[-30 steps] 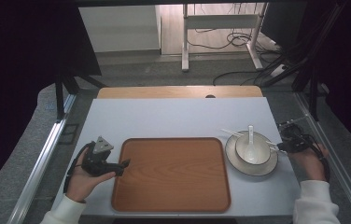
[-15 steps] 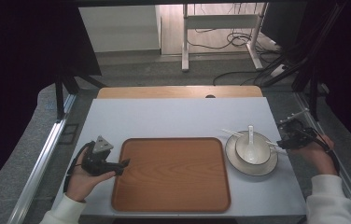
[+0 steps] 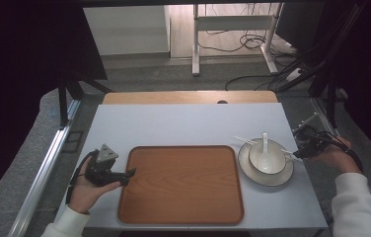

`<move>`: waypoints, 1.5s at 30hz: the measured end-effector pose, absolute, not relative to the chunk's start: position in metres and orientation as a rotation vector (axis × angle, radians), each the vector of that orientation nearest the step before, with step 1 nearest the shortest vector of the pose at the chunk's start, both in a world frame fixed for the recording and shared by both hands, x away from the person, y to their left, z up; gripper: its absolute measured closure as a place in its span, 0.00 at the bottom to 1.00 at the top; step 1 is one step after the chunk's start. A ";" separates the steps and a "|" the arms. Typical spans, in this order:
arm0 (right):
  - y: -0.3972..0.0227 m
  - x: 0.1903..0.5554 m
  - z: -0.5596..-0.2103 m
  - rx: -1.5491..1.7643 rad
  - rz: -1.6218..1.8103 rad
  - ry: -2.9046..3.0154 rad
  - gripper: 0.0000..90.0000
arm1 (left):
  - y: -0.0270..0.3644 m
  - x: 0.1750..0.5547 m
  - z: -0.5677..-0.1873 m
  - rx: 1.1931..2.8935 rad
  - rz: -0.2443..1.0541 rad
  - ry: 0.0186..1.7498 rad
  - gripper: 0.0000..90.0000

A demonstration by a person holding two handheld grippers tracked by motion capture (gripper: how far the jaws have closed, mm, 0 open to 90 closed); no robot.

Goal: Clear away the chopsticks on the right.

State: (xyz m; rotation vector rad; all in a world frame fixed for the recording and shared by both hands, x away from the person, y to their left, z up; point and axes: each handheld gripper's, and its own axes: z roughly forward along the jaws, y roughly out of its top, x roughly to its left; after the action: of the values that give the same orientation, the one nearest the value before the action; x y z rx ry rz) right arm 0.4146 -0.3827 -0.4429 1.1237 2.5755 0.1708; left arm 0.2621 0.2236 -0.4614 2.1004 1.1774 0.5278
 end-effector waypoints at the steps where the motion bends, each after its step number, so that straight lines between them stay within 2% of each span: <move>1: -0.382 0.415 -0.444 1.120 0.168 2.577 0.54 | 0.223 0.262 -0.462 2.092 0.526 1.179 0.16; 9: -0.378 0.421 -0.453 1.055 0.096 2.651 0.59 | 0.222 0.263 -0.463 2.105 0.517 1.178 0.16; 17: -0.375 0.426 -0.460 0.972 0.075 2.710 0.79 | 0.223 0.263 -0.464 2.107 0.515 1.179 0.16; 27: -0.370 0.424 -0.464 0.830 0.059 2.756 0.92 | 0.224 0.265 -0.466 2.102 0.510 1.187 0.16; 36: -0.368 0.418 -0.456 0.773 0.056 2.629 0.93 | 0.224 0.265 -0.465 2.100 0.511 1.187 0.16; 45: -0.366 0.408 -0.427 0.918 0.296 2.483 0.93 | 0.224 0.264 -0.464 2.098 0.514 1.187 0.17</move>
State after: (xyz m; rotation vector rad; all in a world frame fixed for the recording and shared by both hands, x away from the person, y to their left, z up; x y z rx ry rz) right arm 0.4083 -0.3662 -0.4267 0.9182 2.4832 0.2956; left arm 0.2643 0.2242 -0.4642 2.0976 1.1873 0.5136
